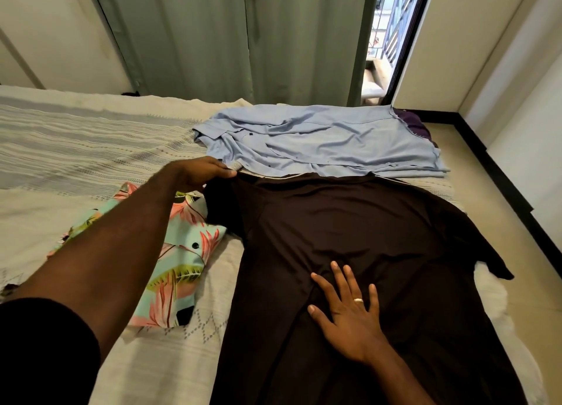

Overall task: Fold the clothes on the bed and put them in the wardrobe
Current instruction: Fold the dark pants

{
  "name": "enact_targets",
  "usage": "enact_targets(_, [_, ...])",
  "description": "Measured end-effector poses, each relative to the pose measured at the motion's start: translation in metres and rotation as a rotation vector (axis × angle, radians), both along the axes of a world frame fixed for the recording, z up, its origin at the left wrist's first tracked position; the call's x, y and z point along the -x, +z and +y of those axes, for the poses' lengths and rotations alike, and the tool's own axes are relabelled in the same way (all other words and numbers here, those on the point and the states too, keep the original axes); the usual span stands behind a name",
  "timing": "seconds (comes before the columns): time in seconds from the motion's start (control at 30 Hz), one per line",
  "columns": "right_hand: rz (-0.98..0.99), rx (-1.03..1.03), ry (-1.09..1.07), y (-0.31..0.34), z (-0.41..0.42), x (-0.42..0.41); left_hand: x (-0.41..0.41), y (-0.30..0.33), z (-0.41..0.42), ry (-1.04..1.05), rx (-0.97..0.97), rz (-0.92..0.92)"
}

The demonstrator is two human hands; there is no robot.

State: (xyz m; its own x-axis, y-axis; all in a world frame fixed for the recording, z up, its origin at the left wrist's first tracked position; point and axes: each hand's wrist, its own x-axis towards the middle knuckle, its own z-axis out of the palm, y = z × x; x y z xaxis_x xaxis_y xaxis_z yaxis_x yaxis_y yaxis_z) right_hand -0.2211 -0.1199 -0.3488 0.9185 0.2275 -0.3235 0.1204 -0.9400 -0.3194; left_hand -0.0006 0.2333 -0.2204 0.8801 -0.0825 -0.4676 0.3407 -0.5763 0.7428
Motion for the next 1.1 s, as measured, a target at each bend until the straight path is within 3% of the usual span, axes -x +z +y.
enact_targets(0.1, [0.006,0.001,-0.001,0.0,0.0,0.0,-0.001,0.001,-0.002,0.017,0.091,-0.104])
enact_targets(0.2, [0.01,-0.009,-0.004,0.001,0.0,0.0,-0.01,0.001,0.007,0.032,0.016,-0.137])
enact_targets(0.3, [0.014,-0.005,-0.006,0.0,0.0,0.0,-0.019,0.001,0.015,-0.011,-0.257,-0.161])
enact_targets(0.37, [0.021,-0.001,-0.01,0.0,-0.002,-0.001,-0.018,-0.005,0.017,-0.018,-0.519,-0.267])
enact_targets(0.43, [0.025,0.006,-0.007,0.0,0.0,-0.002,-0.002,-0.012,0.021,0.062,-0.636,-0.387])
enact_targets(0.6, [0.039,0.009,-0.008,0.005,0.002,-0.001,0.118,-0.031,-0.026,0.398,-0.454,-0.817])
enact_targets(0.67, [0.042,0.004,-0.01,0.008,0.003,0.0,0.191,-0.049,-0.056,0.41,-0.35,-0.851])
enact_targets(0.77, [0.043,-0.018,-0.03,0.017,0.004,0.001,0.264,-0.091,-0.07,0.307,-0.377,-0.7])
enact_targets(0.83, [0.039,-0.014,-0.071,0.03,0.013,-0.003,0.268,-0.11,-0.062,0.357,-0.318,-0.597])
enact_targets(0.93, [-0.16,-0.038,-0.161,0.055,0.041,-0.017,0.257,-0.11,-0.054,0.334,-0.021,-0.437])
enact_targets(1.0, [-0.317,-0.213,-0.141,0.068,0.069,-0.034,0.255,-0.108,-0.052,0.242,0.156,-0.375])
enact_targets(1.1, [-0.336,-0.405,-0.066,0.082,0.12,-0.065,0.263,-0.101,-0.05,0.182,0.296,-0.319])
